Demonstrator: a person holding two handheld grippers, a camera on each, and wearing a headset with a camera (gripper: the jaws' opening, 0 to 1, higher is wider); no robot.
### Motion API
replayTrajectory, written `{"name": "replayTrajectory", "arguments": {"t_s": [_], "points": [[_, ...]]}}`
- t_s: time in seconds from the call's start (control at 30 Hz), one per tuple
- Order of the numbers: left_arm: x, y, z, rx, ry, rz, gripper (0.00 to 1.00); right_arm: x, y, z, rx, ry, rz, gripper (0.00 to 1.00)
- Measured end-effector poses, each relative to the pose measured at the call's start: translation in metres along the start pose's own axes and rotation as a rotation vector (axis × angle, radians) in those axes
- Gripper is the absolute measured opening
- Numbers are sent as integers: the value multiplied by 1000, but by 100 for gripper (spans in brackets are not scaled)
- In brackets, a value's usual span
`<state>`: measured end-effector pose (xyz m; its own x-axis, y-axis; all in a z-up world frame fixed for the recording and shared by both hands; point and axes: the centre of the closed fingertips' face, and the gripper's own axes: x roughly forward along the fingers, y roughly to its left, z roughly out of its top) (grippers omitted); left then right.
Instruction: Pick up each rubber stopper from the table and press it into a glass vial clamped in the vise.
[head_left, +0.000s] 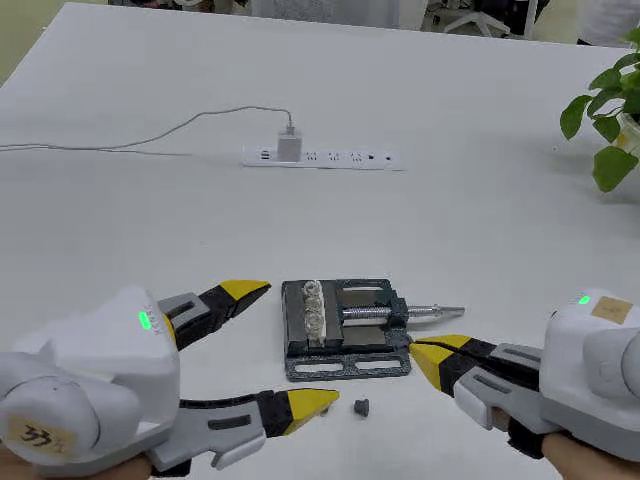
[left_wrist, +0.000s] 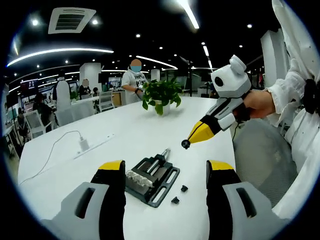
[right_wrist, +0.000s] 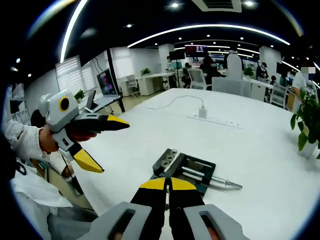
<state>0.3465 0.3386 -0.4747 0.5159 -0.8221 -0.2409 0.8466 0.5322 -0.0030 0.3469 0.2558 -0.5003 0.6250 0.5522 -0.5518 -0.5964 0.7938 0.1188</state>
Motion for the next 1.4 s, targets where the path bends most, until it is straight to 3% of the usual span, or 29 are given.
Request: {"name": "replayTrajectory", "arguments": {"t_s": [0.3,0.43,0.57,0.67,1.0,1.4], "points": [[5,-8,33,-28,-73,-12,48,-13,18,33,10,-90,27,0],[5,-10,48,-83,-115,-23,40,-19,26,48,15,-129,42,0],[6,-12,54,-100,-122,-31,34,-24,30,59,18,-163,51,0],[6,-12,62,-159,-153,-35,30,-27,35,66,22,-182,61,0],[6,-17,73,-212,-191,-62,15,-31,44,78,14,-221,90,0],[8,-18,76,-292,-214,-84,10,-33,50,85,19,-248,107,0]]}}
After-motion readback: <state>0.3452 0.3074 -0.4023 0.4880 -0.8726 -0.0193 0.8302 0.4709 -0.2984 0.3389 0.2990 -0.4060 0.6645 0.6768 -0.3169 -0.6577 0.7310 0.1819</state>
